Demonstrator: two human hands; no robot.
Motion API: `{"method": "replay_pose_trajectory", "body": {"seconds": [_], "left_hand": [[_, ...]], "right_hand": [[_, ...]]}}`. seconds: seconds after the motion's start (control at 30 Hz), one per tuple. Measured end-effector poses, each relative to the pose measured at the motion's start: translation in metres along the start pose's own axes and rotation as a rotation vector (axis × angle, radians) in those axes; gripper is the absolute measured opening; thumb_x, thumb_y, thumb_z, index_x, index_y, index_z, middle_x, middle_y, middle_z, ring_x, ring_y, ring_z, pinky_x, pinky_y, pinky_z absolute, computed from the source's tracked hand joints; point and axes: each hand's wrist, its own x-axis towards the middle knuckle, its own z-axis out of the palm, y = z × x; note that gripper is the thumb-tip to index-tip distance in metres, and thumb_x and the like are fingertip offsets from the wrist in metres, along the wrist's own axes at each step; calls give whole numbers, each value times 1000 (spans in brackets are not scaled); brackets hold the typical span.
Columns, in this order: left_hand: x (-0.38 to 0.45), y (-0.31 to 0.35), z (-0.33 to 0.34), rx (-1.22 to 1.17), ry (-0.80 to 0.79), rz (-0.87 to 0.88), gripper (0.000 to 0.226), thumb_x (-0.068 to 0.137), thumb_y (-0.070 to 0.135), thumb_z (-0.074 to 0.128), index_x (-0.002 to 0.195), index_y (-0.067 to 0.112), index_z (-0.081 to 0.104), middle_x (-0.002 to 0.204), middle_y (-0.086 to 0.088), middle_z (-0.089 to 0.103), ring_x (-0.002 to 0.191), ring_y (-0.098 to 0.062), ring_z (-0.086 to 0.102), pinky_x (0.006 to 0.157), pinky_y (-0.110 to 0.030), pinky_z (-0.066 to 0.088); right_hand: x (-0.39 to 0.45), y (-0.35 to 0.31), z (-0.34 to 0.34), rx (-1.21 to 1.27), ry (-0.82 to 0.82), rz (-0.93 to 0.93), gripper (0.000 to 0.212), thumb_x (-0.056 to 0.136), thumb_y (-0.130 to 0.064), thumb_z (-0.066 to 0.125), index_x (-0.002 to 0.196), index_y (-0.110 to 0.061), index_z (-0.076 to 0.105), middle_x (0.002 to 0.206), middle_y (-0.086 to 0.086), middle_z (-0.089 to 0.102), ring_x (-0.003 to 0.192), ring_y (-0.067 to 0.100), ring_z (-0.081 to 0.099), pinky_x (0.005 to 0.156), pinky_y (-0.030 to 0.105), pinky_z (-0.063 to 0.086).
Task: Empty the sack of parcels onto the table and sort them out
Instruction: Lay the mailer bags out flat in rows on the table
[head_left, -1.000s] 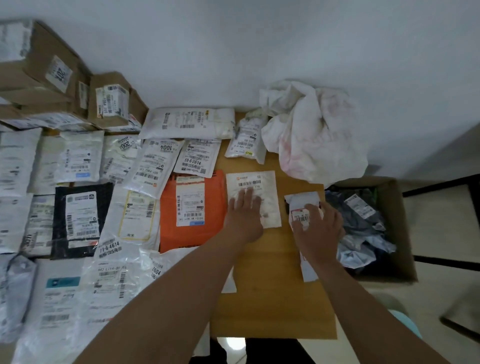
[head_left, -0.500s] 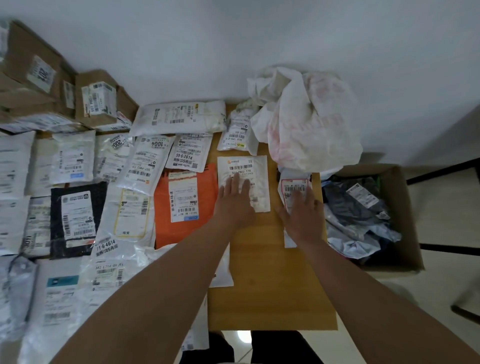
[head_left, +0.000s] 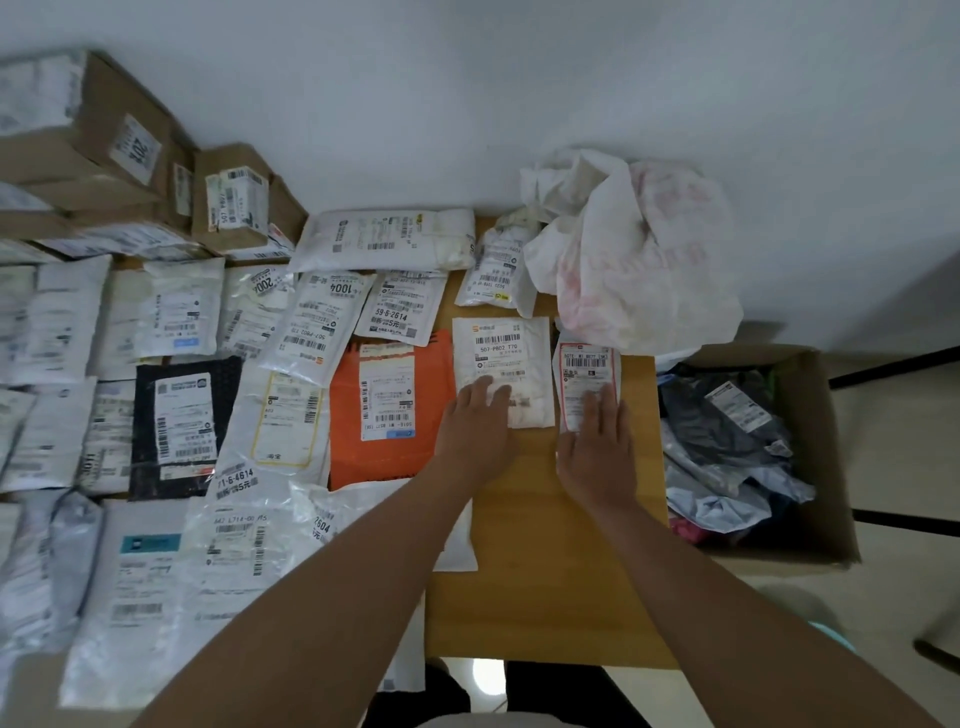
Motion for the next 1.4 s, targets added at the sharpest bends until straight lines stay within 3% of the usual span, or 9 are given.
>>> {"method": "replay_pose_trajectory", "body": {"seconds": [0.13, 0.47, 0.6, 0.8, 0.93, 1.23, 1.3, 1.4], "left_hand": [[-16, -14, -5, -52, 98, -44, 56, 93, 29, 49, 146, 19, 34, 155, -9, 25, 143, -28, 22, 115, -44, 23], [-55, -34, -7, -95, 297, -110, 34, 92, 23, 47, 124, 14, 55, 134, -6, 47, 122, -25, 44, 101, -40, 37], [-67, -40, -6, -132, 325, -142, 34, 92, 20, 48, 124, 14, 56, 134, -8, 48, 124, -26, 44, 102, -42, 37], [-86, -59, -9, -195, 401, -224, 33, 90, 15, 51, 121, 10, 59, 126, -9, 53, 118, -25, 48, 100, -39, 39], [-98, -70, -7, -211, 402, -261, 30, 92, 16, 50, 120, 11, 59, 126, -9, 53, 116, -25, 48, 99, -40, 39], [-131, -104, -13, -205, 393, -332, 32, 91, 12, 48, 122, 9, 57, 127, -13, 53, 117, -31, 47, 97, -44, 38], [-140, -113, -13, -218, 400, -342, 35, 90, 10, 48, 124, 10, 57, 128, -13, 52, 119, -32, 46, 98, -45, 37], [-160, -130, -12, -230, 379, -357, 37, 90, 10, 47, 126, 13, 56, 131, -10, 50, 121, -30, 44, 99, -43, 36]], "right_hand": [[2, -6, 1, 13, -16, 12, 64, 102, -36, 34, 157, -13, 9, 165, 10, -4, 150, 34, -6, 122, 48, 9], [-30, -9, 3, 32, -61, 82, 65, 101, -35, 36, 156, -14, 10, 165, 8, -2, 150, 36, -2, 121, 48, 11], [-40, -10, 2, 51, -72, 102, 65, 100, -34, 39, 156, -14, 11, 164, 7, -2, 150, 36, -2, 121, 50, 12], [-55, -13, 1, 73, -65, 208, 67, 95, -37, 47, 151, -14, 18, 161, 12, 9, 141, 38, 19, 113, 50, 28], [-86, -12, 12, 54, -62, 257, 66, 91, -36, 55, 144, -13, 23, 156, 16, 15, 134, 38, 28, 108, 46, 34], [-165, -19, 58, 20, -80, 124, 72, 78, -30, 68, 136, -14, 29, 149, 19, 33, 126, 42, 39, 98, 52, 44], [-170, -25, 62, 11, -80, 110, 69, 80, -31, 67, 139, -12, 38, 151, 18, 31, 129, 41, 36, 101, 52, 42], [-171, -44, 64, -1, -116, 76, 68, 86, -34, 61, 145, -16, 33, 157, 11, 19, 138, 35, 25, 108, 49, 35]]}}
